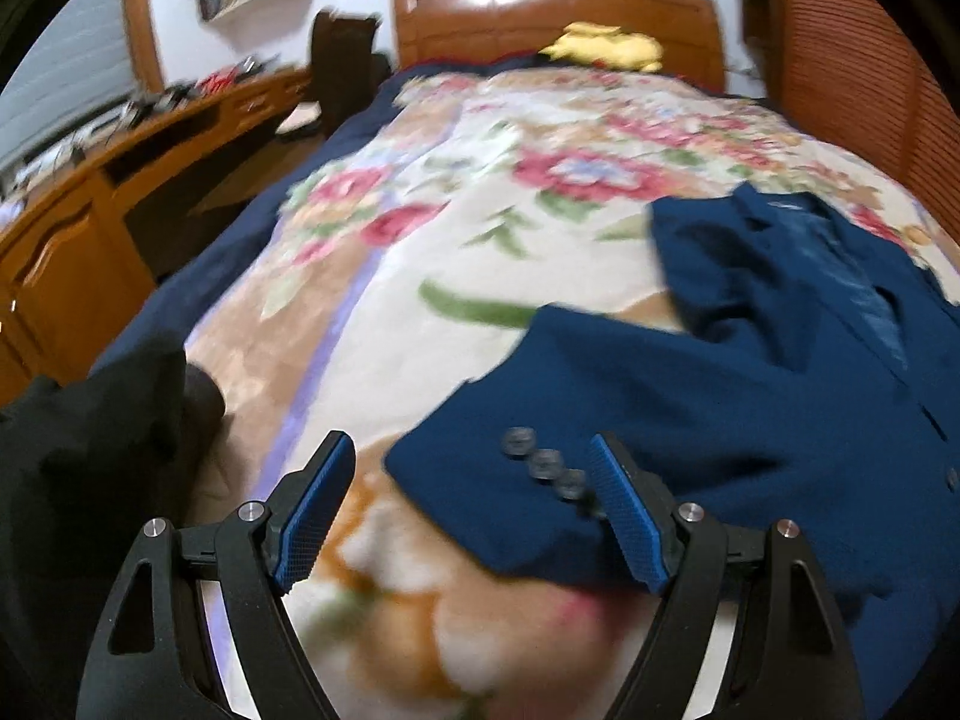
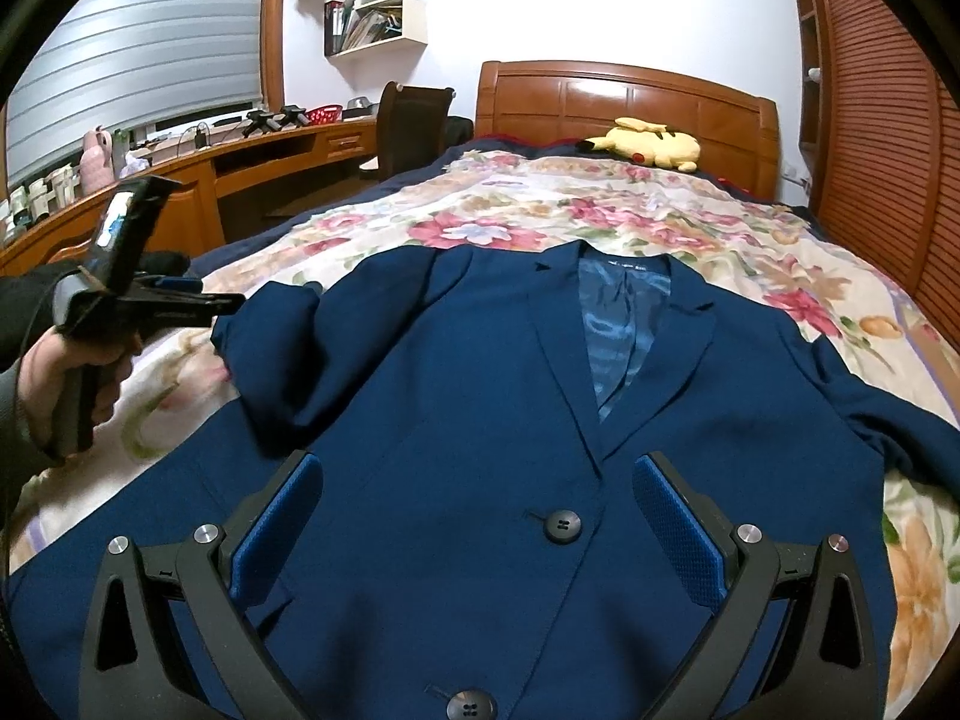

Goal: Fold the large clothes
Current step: 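Grasp the jacket's side edge beside the folded sleeve with the left tool, then fold the side edge in toward the buttons and release the left tool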

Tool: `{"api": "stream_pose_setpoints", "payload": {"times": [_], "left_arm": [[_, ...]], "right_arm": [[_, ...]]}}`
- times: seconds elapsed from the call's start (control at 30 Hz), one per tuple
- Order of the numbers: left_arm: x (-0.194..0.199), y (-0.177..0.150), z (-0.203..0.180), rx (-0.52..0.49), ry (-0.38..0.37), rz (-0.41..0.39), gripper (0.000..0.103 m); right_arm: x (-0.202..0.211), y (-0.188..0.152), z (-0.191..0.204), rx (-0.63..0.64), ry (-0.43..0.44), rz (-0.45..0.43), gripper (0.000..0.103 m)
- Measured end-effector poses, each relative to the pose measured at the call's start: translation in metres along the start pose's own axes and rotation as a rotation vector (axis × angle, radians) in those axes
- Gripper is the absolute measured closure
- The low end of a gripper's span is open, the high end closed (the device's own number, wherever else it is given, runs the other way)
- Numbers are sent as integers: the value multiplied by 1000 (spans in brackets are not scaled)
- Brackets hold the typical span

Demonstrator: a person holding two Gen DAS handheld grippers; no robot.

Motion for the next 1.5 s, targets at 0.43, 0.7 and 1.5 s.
{"api": "stream_pose_setpoints", "payload": {"times": [0.43,0.7,1.5], "left_arm": [[-26,-16,4,159,-185,107,75],[62,18,-36,95,-208,-37,94],[240,-20,-192,-84,-476,-238,45]], "right_arm": [[0,-1,0,3,0,10,0],[27,4,-11,-6,-43,-33,0],[84,-8,-47,-44,-154,-72,1]]}}
Point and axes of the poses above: each gripper's, at about its wrist camera, not at the fingertips, and x roughly against the way its jaws point, z to its left, y to its top, the point moved 7 cm from there along -x, roughly the way its jaws point, and after that the axes turned 6 degrees about -z, right-handed, at the moved point
